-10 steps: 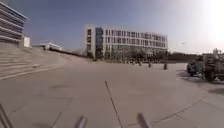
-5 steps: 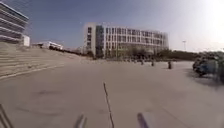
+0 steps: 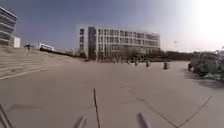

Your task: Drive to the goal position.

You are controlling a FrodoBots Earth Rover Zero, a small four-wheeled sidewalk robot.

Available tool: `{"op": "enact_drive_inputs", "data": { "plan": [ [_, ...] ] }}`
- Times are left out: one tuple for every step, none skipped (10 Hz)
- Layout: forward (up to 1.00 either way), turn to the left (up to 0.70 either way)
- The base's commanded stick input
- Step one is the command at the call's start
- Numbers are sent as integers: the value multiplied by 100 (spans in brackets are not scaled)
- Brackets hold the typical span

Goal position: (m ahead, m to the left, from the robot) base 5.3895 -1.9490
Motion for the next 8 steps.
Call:
{"op": "enact_drive_inputs", "data": {
  "plan": [
    [100,-40],
    [100,-40],
    [100,-40],
    [100,-40],
    [100,-17],
    [100,0],
    [100,0],
    [100,0]
  ]
}}
